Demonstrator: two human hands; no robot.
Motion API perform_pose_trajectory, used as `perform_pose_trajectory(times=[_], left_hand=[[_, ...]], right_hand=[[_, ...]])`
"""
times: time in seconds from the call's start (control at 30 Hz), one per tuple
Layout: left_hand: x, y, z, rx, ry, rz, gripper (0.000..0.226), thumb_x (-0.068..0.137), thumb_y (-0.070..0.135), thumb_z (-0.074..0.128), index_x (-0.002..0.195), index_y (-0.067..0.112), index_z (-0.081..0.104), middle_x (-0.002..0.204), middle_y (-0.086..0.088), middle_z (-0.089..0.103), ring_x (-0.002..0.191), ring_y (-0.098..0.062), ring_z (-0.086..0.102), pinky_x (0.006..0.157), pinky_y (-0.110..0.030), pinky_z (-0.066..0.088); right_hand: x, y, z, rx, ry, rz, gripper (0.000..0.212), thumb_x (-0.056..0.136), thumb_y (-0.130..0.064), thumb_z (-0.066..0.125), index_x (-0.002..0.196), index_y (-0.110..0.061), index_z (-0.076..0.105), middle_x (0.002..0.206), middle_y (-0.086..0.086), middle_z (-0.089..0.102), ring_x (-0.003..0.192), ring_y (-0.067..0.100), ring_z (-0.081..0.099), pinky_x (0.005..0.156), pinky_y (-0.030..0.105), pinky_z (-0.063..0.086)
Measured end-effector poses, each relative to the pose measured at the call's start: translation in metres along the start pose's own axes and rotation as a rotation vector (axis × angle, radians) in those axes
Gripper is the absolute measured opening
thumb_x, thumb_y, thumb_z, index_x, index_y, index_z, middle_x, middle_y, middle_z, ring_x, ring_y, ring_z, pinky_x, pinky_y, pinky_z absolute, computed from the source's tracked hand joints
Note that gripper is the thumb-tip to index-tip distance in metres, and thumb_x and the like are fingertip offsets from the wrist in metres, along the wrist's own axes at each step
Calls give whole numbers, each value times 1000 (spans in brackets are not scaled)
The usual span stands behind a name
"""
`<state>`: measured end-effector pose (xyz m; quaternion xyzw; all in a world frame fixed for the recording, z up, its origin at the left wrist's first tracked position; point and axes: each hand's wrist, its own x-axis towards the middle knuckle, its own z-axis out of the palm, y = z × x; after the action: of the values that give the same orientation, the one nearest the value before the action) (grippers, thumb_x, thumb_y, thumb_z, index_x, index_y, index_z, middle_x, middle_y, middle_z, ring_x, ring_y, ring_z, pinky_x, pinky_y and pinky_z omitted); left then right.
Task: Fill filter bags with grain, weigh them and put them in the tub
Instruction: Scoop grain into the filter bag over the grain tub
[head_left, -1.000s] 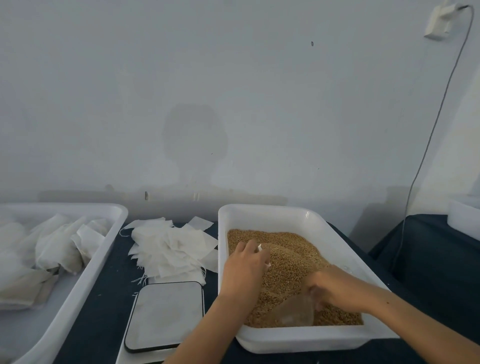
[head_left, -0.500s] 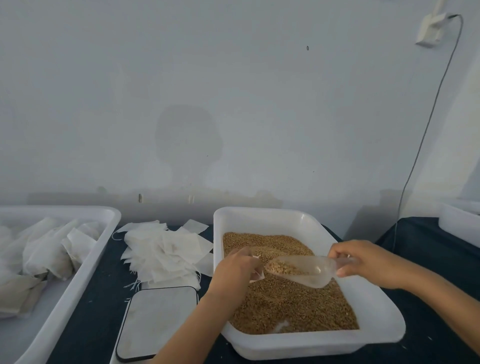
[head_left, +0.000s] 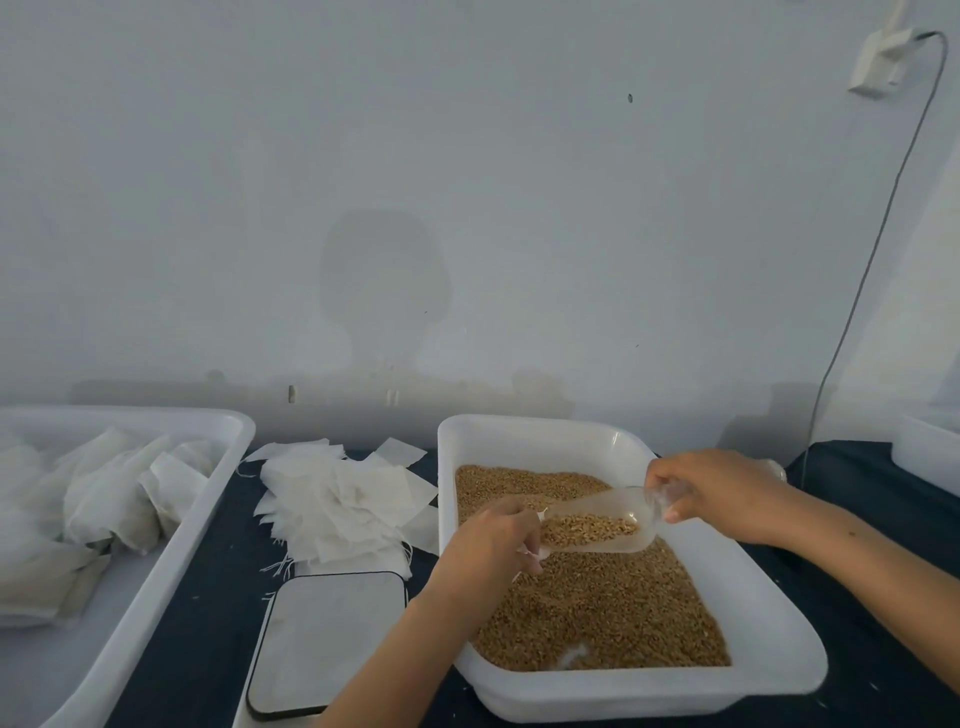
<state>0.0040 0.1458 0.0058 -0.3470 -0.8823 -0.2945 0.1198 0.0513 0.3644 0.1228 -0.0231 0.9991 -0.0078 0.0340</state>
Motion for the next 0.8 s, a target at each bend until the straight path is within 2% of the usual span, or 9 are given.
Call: perform_pose_trajectory(times=[0.03,0.1,0.23,0.33,0.43,0.57,0.63,0.73,0.8], left_hand=[[-1,1,-1,-8,1,2,14,84,17,66,93,7,62,105,-3,56,94,-12,48,82,-24,40],[-1,1,-1,-17,9,7,13,84,16,67,92,7,61,105,-2,55,92,-10,47,83,-25,42],[-1,0,0,-22,11,-10,13,84,17,67,90,8,60,104,-2,55,93,-12,48,82,-26,41],[-1,0,0,-37,12,-24,14,84,18,67,90,8,61,104,-2,55,95,-13,48,81,-25,40],[-1,-2,1,-50,28,-18,12,84,17,67,88,8,60,102,-1,55,89,-10,44,78,-22,37],[-1,-4,5,-34,58,-1,10,87,14,64,89,7,57,99,-1,55,85,-8,39,69,-17,28],[0,-5,7,-13,77,-5,9,89,14,61,90,8,55,97,-1,54,82,-8,38,68,-16,26],[0,-6,9,11,109,-35,9,94,11,53,89,14,46,86,6,46,75,-10,36,63,-17,26],[0,-6,10,-13,149,-58,18,95,6,47,86,17,36,75,11,38,68,-8,33,57,-18,28]], right_hand=[[2,-1,-2,-39,16,-10,6,90,-17,59,91,-23,61,77,-18,53,77,-3,49,61,17,32],[6,-5,-6,-140,51,-26,7,90,-17,57,91,-23,61,73,-16,51,74,-1,49,57,17,25],[14,-14,-15,-364,141,-111,20,88,-9,53,88,-29,53,68,-15,45,62,-2,40,80,24,30],[17,-23,-21,-501,209,-178,29,87,-5,52,94,-33,51,70,-14,41,72,8,43,82,28,27],[18,-29,-23,-608,306,-220,37,85,0,50,106,-29,55,87,-12,53,85,13,50,77,29,24],[13,-33,-23,-731,409,-259,38,82,3,51,103,-28,54,92,-10,54,89,14,51,73,29,22],[9,-33,-22,-759,427,-231,37,81,3,51,102,-28,51,91,-11,51,88,14,49,73,29,22],[1,-29,-16,-694,384,-68,31,83,1,49,98,-25,45,85,-10,43,79,15,42,71,29,21],[-4,-26,-4,-551,306,39,18,89,-5,48,96,-22,44,89,-8,51,80,15,50,69,28,29]])
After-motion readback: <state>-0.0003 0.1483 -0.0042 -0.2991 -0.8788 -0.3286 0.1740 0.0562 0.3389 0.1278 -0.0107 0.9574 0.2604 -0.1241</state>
